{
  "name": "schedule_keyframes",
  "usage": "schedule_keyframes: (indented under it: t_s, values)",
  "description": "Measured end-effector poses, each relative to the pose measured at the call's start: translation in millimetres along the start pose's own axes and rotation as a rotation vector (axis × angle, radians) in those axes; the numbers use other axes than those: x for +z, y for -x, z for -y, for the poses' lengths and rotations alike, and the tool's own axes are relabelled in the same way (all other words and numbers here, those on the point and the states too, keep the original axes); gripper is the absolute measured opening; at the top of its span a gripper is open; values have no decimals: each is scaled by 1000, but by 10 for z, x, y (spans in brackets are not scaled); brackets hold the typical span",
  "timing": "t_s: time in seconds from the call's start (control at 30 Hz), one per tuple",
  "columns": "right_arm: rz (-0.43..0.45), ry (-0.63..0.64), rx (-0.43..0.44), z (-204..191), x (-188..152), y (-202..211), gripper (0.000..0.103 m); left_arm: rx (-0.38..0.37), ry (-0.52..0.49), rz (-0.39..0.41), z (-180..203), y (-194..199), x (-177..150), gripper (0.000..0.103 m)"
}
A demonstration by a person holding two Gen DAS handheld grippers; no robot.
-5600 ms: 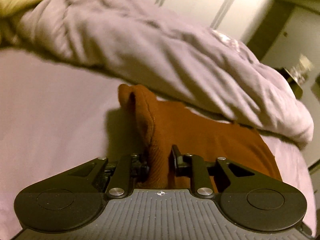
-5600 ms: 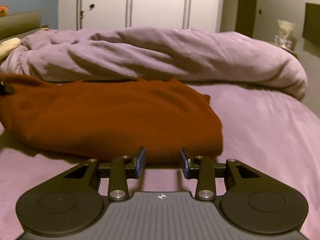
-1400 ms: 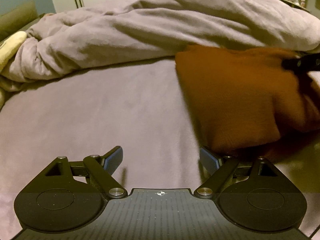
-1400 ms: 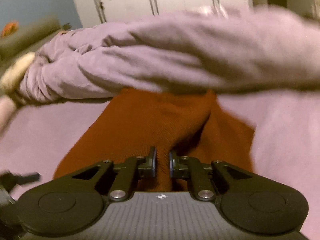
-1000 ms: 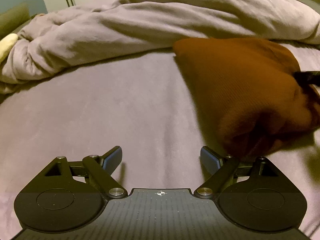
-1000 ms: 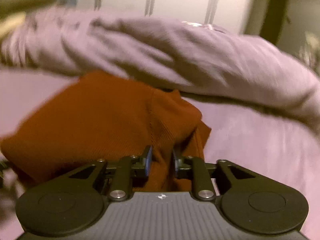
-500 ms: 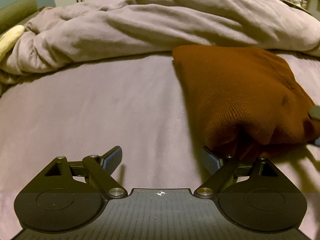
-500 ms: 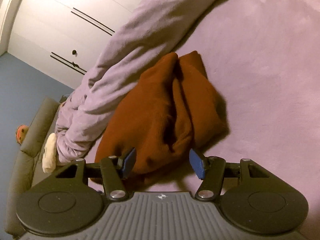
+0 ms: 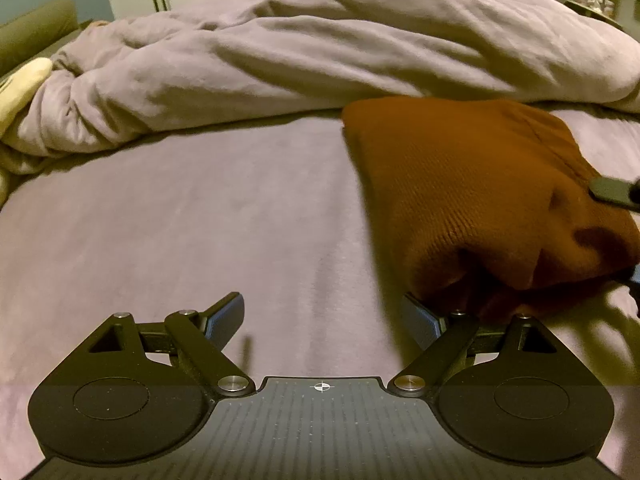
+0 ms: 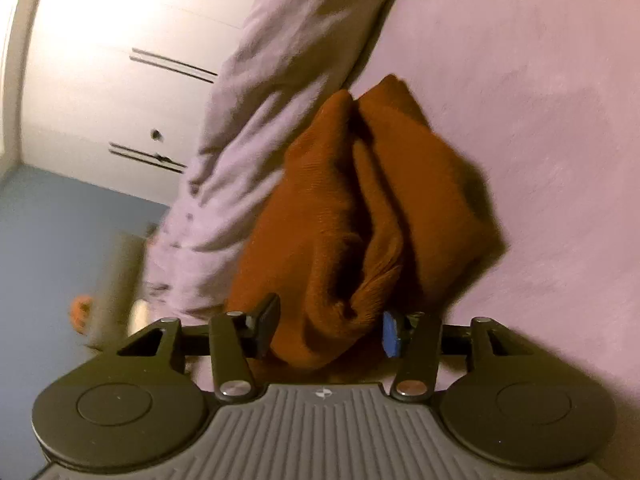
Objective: Fold small clothes
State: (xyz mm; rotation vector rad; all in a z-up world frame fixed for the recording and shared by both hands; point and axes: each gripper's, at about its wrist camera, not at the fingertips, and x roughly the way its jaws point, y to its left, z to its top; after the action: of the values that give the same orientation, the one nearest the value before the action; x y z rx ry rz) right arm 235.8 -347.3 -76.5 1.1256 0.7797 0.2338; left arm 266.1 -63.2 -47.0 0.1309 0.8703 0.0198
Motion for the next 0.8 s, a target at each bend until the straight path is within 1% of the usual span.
schedule_keyframes:
  t_s: [0.07,0.13,0.2,0.27,0.37,0.47,0.57,0.67,0.7,0.73,0.77,0.8]
  values:
    - [-1,11,-1,-28,11,-70,57,1,1,-1,4,9,-1,90]
    - [-22,19,-12,-47,14,-172,57,1,-3,-4,6,16,-6,90]
    - [-41,45,-32,-81,12,-256,45,-2,-7,-1,-4,23,-11,90]
    - [-42,93,-61,-149,10,-285,24,-1,-10,-1,5,29,-16,90]
    - [-10,221,-124,-325,20,-263,18,-11,6,-9,9,46,3,90]
    - [63,419,-196,-571,3,-169,15,-13,14,-5,23,74,16,90]
    - [171,638,-263,-808,-88,0,13,-16,13,-1,50,84,20,90]
    - [253,756,-290,-851,-133,115,13,-14,8,-4,67,71,11,91]
    - [270,808,-328,-819,-159,107,13,-14,5,-9,72,59,6,91]
    - [263,818,-359,-784,-143,61,13,-14,2,-16,82,46,0,91]
    - [229,805,-391,-691,-109,-8,16,-13,-1,-21,86,39,-9,91]
    - [172,792,-425,-612,-71,-97,20,-11,-6,-26,94,37,-18,91]
